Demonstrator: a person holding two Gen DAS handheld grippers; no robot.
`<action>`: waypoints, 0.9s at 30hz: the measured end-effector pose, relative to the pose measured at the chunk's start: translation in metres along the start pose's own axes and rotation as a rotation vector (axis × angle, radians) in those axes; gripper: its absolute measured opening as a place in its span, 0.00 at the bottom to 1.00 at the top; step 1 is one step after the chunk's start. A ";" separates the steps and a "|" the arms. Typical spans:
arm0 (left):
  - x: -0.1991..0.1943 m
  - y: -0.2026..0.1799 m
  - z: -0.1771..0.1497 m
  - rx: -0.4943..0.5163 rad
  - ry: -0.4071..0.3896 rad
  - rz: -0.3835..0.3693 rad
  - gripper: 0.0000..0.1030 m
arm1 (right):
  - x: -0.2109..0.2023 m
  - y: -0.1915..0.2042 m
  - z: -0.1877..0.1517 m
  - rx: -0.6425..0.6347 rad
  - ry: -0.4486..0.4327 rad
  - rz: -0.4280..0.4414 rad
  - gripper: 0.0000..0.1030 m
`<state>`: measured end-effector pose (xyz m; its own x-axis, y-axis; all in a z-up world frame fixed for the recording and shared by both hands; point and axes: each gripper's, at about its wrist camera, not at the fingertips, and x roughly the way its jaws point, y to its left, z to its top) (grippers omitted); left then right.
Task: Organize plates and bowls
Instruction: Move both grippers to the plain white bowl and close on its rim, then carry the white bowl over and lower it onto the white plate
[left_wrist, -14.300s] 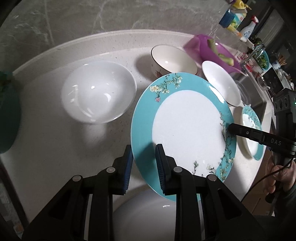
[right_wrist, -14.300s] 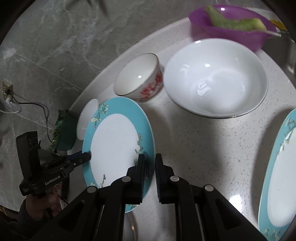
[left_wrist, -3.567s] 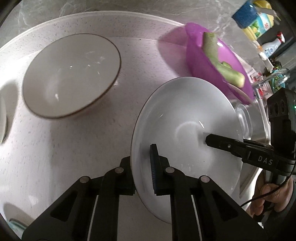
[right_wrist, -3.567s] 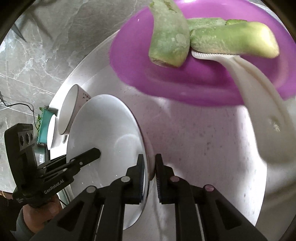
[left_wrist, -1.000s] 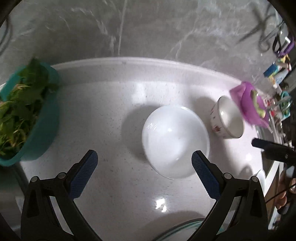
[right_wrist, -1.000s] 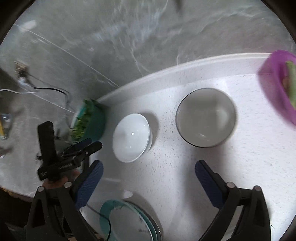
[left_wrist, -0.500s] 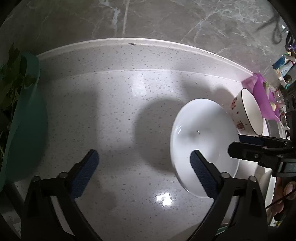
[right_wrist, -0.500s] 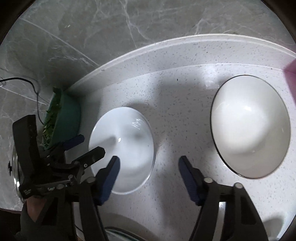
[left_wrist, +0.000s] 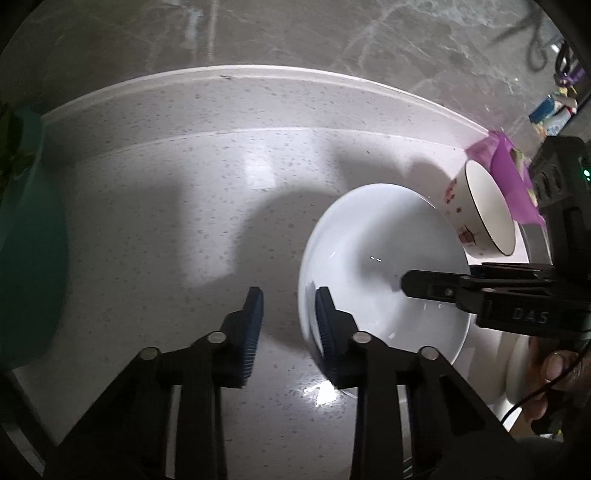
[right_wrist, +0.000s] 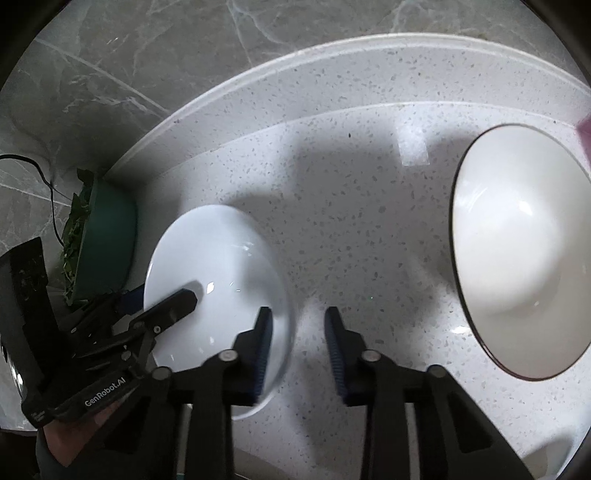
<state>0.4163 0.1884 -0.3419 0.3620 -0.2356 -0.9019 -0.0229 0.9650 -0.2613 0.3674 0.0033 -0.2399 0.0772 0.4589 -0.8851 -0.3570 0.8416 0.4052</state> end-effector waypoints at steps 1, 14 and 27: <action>0.001 -0.003 0.000 0.007 0.004 -0.004 0.21 | 0.003 0.001 0.000 0.004 0.004 -0.002 0.25; -0.001 -0.013 0.000 0.045 0.023 -0.010 0.09 | 0.007 0.005 0.003 -0.029 0.013 0.013 0.11; -0.021 -0.012 0.001 0.025 0.020 -0.050 0.08 | -0.009 -0.006 0.005 0.018 0.015 0.084 0.11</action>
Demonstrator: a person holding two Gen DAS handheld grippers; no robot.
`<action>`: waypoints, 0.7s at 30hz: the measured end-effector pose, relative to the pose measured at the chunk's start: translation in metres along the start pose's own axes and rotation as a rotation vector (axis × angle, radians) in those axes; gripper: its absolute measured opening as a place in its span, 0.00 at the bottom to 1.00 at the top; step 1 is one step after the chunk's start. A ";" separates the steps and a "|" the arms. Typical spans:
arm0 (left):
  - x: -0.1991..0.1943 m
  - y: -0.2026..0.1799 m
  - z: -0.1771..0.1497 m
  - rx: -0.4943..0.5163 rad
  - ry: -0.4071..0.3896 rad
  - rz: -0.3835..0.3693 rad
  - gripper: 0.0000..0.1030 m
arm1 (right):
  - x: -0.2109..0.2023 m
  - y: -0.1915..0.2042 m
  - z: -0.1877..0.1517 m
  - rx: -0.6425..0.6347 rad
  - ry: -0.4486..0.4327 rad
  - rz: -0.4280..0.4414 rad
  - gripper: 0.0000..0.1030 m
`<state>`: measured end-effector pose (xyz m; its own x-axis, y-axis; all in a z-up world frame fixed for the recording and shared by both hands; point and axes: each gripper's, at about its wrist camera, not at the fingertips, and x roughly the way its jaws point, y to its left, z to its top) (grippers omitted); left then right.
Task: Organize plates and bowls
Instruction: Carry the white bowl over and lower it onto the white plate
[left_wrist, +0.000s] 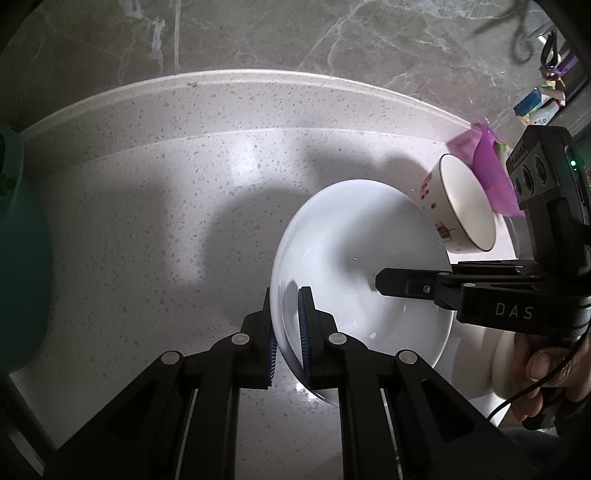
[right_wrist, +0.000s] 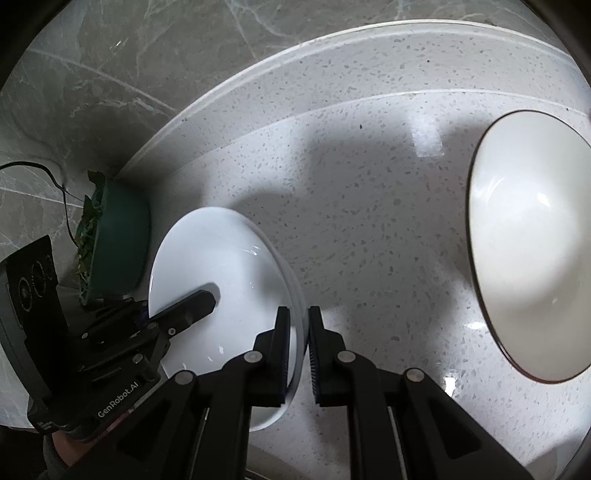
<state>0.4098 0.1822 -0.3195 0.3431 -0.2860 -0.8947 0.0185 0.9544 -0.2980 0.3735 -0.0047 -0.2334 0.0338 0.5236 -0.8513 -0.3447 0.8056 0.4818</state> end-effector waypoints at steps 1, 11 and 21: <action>-0.003 -0.003 0.000 0.005 -0.004 0.002 0.08 | -0.003 0.000 -0.001 0.001 -0.004 0.001 0.11; -0.039 -0.046 -0.011 0.067 -0.021 -0.021 0.08 | -0.051 -0.005 -0.023 0.016 -0.065 0.001 0.12; -0.075 -0.140 -0.049 0.168 -0.044 -0.075 0.08 | -0.129 -0.031 -0.089 0.059 -0.159 -0.031 0.13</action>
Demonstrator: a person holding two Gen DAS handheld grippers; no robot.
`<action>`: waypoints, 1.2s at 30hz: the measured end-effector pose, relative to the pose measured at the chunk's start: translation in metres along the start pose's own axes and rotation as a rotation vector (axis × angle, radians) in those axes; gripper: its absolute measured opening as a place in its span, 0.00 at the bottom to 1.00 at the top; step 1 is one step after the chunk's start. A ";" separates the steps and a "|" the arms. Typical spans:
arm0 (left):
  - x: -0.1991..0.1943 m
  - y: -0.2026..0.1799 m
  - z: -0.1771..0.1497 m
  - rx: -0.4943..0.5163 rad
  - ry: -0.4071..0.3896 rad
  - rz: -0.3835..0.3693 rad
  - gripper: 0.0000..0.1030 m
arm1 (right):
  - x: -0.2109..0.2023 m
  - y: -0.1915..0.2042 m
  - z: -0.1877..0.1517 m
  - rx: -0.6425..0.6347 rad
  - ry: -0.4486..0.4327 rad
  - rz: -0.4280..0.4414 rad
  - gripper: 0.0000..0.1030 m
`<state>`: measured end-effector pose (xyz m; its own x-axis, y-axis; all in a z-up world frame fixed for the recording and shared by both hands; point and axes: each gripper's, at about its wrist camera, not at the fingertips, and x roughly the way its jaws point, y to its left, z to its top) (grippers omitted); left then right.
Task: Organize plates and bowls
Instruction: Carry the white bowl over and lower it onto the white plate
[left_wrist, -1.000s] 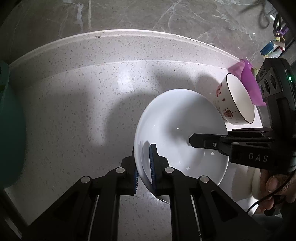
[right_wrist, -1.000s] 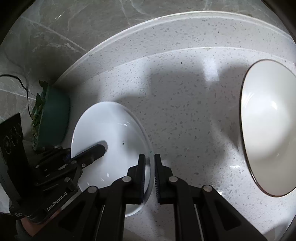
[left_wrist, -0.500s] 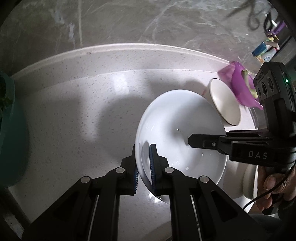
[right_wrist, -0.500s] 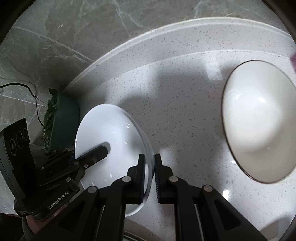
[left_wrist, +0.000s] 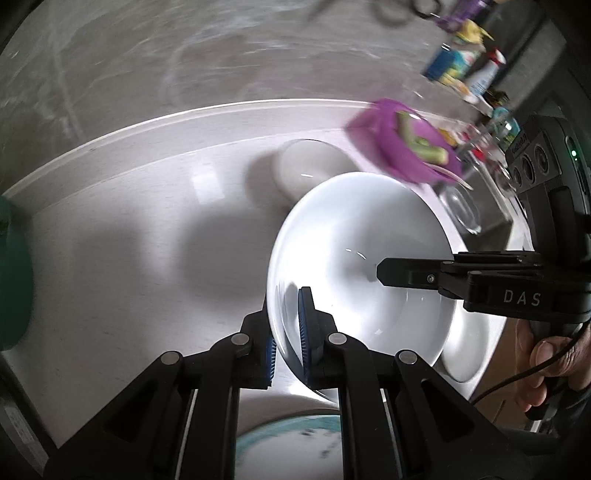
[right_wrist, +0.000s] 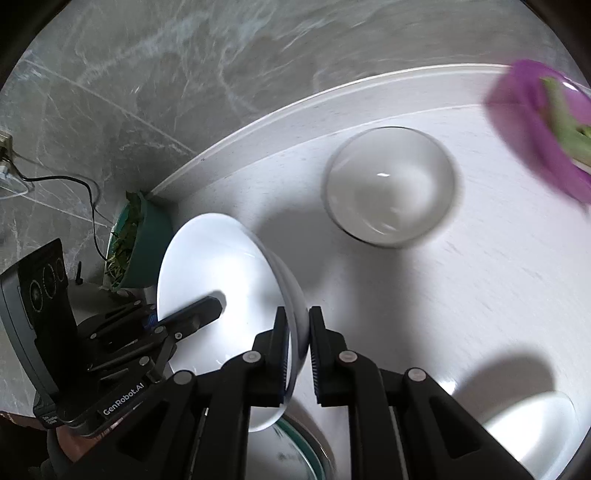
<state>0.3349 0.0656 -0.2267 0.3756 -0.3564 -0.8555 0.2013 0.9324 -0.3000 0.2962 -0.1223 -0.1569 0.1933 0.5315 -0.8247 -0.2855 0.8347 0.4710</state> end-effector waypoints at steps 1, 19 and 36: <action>-0.002 -0.011 -0.003 0.007 -0.002 -0.005 0.08 | -0.010 -0.007 -0.007 0.007 -0.010 -0.002 0.13; 0.046 -0.223 -0.071 0.041 0.091 -0.027 0.08 | -0.097 -0.160 -0.089 0.106 0.014 0.024 0.14; 0.109 -0.250 -0.112 -0.010 0.191 0.018 0.08 | -0.077 -0.209 -0.110 0.081 0.118 -0.001 0.14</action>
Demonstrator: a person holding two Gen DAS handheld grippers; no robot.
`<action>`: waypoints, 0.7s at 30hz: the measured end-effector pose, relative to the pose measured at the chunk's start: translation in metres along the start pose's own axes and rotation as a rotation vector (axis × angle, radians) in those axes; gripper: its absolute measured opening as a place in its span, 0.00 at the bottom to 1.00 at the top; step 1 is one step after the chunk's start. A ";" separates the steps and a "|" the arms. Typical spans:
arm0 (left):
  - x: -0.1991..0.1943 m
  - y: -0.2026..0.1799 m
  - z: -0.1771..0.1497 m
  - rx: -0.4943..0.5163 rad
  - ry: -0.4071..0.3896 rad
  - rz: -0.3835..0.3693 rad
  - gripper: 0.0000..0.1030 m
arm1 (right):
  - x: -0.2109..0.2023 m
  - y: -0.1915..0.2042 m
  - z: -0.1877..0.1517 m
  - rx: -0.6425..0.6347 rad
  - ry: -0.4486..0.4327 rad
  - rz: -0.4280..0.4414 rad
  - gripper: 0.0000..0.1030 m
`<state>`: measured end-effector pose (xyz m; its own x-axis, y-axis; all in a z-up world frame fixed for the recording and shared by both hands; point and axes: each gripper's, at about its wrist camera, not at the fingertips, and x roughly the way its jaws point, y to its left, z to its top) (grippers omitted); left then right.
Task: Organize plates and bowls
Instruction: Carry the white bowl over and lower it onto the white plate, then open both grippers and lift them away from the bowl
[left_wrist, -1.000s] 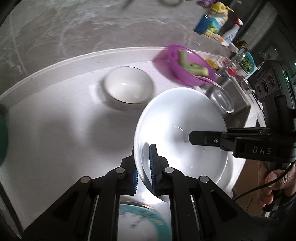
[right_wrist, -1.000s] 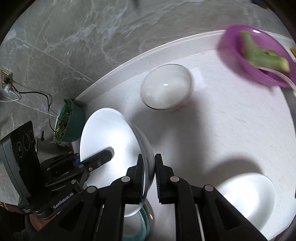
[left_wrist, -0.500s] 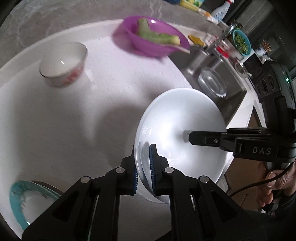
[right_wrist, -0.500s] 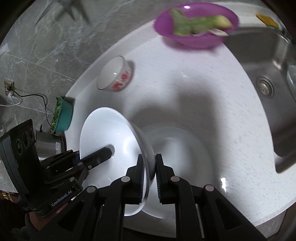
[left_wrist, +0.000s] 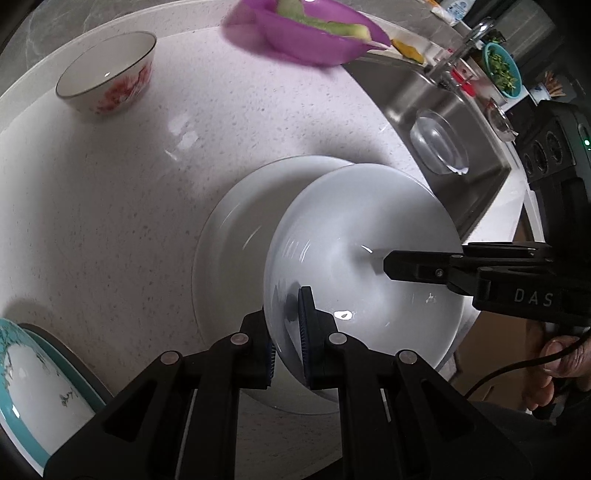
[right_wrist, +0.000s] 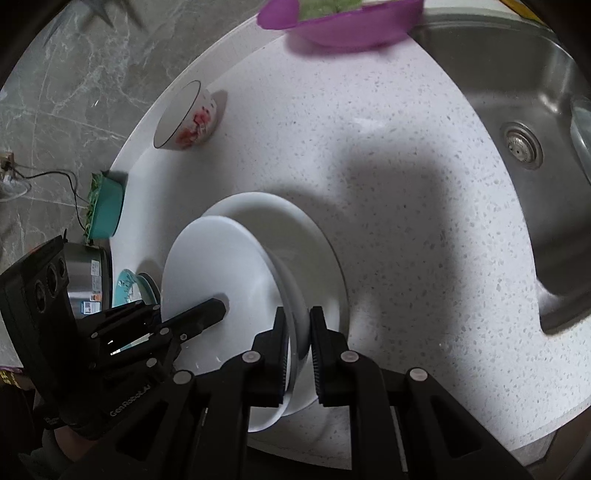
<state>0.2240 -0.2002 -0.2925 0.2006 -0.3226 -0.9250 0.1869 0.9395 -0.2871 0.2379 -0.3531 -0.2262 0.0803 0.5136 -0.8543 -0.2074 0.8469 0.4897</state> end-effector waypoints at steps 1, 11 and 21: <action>0.001 0.001 0.000 0.000 -0.001 0.005 0.08 | 0.001 0.003 0.000 -0.011 0.002 -0.012 0.14; 0.014 0.010 0.001 -0.003 -0.006 0.034 0.09 | 0.017 0.013 -0.003 -0.097 0.007 -0.115 0.14; 0.014 0.005 0.006 0.029 -0.043 0.084 0.17 | 0.020 0.023 -0.007 -0.162 -0.014 -0.206 0.15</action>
<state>0.2338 -0.2006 -0.3050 0.2575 -0.2482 -0.9339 0.1957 0.9598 -0.2011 0.2280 -0.3239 -0.2332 0.1499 0.3356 -0.9300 -0.3386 0.9012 0.2707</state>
